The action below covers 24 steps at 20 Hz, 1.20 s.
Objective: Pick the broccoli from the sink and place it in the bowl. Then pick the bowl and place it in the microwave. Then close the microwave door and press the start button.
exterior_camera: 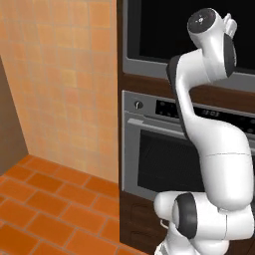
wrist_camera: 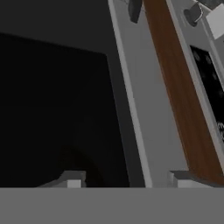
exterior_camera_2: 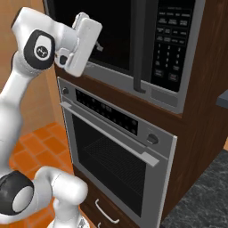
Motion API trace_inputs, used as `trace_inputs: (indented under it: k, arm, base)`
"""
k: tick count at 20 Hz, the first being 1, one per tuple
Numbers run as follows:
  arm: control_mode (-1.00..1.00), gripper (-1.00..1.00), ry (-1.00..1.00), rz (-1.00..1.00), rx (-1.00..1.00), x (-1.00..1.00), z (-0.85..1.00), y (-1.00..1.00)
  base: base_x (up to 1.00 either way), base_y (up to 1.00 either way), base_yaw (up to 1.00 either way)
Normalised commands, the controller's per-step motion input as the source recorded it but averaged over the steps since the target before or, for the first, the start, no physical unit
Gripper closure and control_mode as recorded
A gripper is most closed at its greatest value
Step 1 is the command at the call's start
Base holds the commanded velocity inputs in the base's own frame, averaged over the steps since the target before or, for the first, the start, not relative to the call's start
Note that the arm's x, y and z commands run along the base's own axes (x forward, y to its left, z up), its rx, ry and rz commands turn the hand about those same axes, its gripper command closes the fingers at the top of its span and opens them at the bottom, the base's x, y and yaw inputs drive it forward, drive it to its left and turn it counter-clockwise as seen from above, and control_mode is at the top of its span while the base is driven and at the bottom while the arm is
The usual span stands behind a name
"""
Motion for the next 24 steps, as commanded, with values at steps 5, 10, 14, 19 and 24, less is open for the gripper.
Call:
trace_inputs:
  k: [5,10,14,19,24]
  arm:
    - [-1.00,-1.00,-0.13,0.07,0.00,0.44,-0.33,-0.18]
    - [-1.00,-1.00,-0.32,0.01,-0.01,-0.97,0.09,0.26]
    - [-1.00,-1.00,-0.20,0.00,-0.02,-0.91,0.20,0.28]
    - [-1.00,-1.00,0.11,0.17,-0.26,-0.73,0.06,0.00]
    - [-1.00,-1.00,0.27,0.19,-0.44,-0.66,0.02,0.00]
  base:
    - [0.00,0.00,0.00]
    - [0.00,0.00,0.00]
    - [0.00,0.00,0.00]
    - [0.00,0.00,0.00]
    - [0.00,0.00,0.00]
